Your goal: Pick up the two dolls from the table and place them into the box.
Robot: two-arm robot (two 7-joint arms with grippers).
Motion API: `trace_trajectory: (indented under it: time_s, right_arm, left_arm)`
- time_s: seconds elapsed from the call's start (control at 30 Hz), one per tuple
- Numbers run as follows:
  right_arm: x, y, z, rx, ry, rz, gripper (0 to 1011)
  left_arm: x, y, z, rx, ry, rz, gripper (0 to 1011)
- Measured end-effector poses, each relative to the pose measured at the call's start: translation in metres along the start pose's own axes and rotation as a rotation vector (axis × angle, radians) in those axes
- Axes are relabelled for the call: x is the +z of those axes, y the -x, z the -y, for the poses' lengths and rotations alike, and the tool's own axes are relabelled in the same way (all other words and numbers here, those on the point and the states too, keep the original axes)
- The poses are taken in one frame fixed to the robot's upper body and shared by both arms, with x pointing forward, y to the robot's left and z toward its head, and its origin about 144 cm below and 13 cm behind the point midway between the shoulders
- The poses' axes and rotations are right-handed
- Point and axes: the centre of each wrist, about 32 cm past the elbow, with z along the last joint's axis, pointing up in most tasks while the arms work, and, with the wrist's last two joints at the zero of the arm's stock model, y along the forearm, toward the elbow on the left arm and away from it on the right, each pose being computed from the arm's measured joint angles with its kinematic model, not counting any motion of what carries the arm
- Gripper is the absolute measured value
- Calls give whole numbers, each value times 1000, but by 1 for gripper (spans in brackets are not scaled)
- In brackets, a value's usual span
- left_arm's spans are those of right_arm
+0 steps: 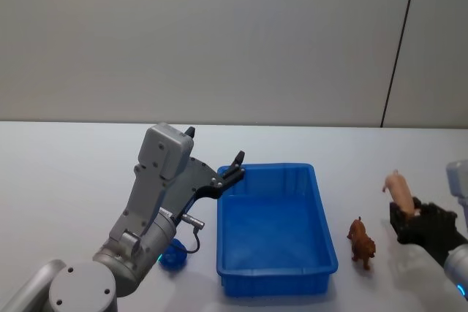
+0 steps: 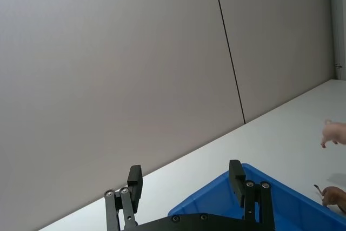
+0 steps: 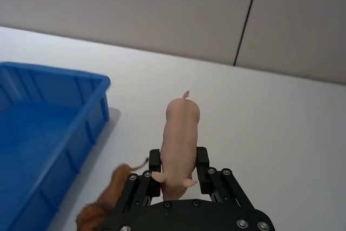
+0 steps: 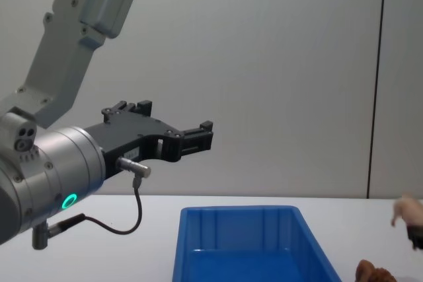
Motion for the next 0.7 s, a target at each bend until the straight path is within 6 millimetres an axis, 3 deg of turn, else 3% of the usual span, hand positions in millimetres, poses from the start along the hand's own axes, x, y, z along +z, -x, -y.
trace_trajectory:
  time_s: [0.7]
  right_arm:
    - [49, 31, -16, 246, -102, 104, 368]
  left_arm:
    - [0, 0, 0, 0, 0, 0, 1002]
